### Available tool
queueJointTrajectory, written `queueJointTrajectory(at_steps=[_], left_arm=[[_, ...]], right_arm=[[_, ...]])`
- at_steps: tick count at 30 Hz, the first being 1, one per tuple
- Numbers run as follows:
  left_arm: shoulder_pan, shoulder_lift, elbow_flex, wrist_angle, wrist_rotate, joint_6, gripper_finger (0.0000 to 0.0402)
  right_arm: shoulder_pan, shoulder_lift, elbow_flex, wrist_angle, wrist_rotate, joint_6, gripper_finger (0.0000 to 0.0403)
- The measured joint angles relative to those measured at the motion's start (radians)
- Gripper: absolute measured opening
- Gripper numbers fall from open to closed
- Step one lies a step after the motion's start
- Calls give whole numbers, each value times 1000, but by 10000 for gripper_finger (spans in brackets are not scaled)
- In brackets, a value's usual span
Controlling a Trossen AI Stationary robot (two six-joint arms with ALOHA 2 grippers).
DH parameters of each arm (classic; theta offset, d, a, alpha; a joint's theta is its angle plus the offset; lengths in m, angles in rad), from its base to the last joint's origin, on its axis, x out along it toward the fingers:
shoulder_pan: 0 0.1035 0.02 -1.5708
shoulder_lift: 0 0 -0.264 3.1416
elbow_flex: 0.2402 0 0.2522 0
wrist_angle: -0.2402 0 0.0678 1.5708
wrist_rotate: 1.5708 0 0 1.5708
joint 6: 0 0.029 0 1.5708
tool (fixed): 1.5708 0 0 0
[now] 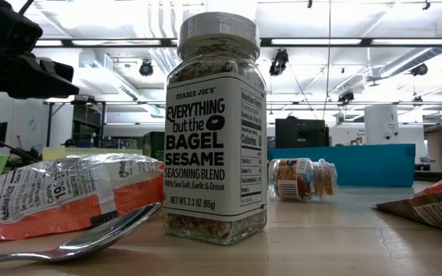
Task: Pick & Place Food Item
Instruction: Put the orange noodle pack into the green bin
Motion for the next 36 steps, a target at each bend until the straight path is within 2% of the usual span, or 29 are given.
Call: queueJointTrajectory(at_steps=[4, 6, 13, 18, 22, 26, 30, 36], left_arm=[[0, 0, 0, 0, 0, 0, 0], [0, 0, 0, 0, 0, 0, 0], [0, 0, 0, 0, 0, 0, 0], [0, 0, 0, 0, 0, 0, 0], [0, 0, 0, 0, 0, 0, 0], [0, 0, 0, 0, 0, 0, 0], [0, 0, 0, 0, 0, 0, 0], [0, 0, 0, 0, 0, 0, 0]], right_arm=[[-70, -32, -17, 25, 56, -150, 239], [-104, -65, -36, 101, 61, -276, 239], [-239, -244, -182, 556, 83, -829, 239], [-368, -388, -332, 855, 17, -1087, 239], [-508, -448, -427, 1045, -153, -1193, 239], [-640, -455, -464, 1088, -292, -1214, 239], [-720, -454, -473, 1118, -372, -1243, 239], [-774, -411, -475, 1199, -471, -1280, 239]])
